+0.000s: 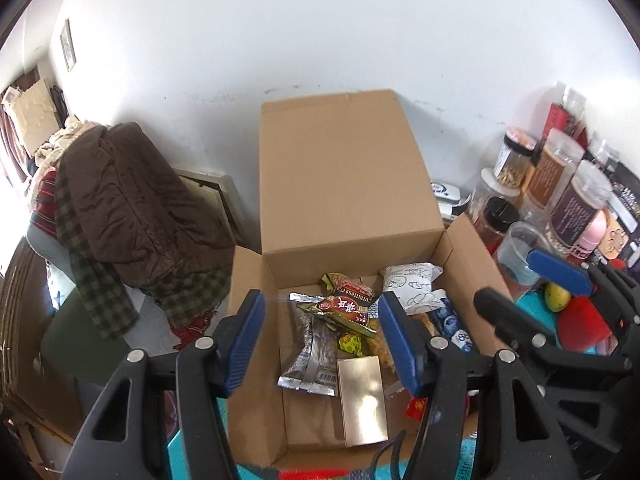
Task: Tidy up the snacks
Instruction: 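Withdraw both tools from the box toward the last two snacks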
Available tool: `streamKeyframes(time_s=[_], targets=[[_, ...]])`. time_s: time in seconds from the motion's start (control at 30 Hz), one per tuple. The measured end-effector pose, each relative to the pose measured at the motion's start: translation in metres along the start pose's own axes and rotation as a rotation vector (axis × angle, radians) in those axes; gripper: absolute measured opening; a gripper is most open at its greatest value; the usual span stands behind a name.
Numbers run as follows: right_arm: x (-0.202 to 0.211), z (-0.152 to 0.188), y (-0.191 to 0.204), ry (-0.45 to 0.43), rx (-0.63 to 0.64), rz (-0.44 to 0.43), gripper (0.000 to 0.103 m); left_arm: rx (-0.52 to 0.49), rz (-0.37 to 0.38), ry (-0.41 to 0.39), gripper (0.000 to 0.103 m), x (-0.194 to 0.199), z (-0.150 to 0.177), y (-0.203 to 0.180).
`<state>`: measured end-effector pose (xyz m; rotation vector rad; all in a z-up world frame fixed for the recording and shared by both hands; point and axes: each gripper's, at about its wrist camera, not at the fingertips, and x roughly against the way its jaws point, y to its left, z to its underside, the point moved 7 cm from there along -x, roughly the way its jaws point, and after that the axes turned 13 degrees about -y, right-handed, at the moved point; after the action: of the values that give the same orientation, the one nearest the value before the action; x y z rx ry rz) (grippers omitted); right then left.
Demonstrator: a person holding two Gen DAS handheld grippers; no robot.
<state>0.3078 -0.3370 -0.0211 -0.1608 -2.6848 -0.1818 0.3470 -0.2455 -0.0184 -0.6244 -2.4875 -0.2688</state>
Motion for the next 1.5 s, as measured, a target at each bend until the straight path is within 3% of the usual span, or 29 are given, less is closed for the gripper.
streamKeyframes(time_s=[0.33,0.7,0.77,0.87,1.2,1.5], targets=[[0.067,-0.033,0.024,-0.125,0.043,0.0,0.065,0.023,-0.009,-0.113,0.058,0.078,-0.013,0.012],[0.138,-0.035,0.056,-0.218,0.081,-0.021,0.071,0.063,-0.027,-0.219,0.059,0.161,0.001,0.029],[0.149,-0.032,0.06,-0.228,0.083,-0.023,0.071,0.075,-0.016,-0.228,0.062,0.171,0.007,0.031],[0.167,-0.025,0.068,-0.246,0.095,-0.025,0.074,0.077,-0.031,-0.258,0.076,0.189,0.019,0.035],[0.206,0.012,0.086,-0.261,0.088,-0.027,0.081,0.085,-0.039,-0.279,0.076,0.227,0.061,0.047],[0.214,0.052,0.108,-0.219,0.077,-0.076,0.081,0.083,-0.042,-0.251,0.076,0.238,0.105,0.058]])
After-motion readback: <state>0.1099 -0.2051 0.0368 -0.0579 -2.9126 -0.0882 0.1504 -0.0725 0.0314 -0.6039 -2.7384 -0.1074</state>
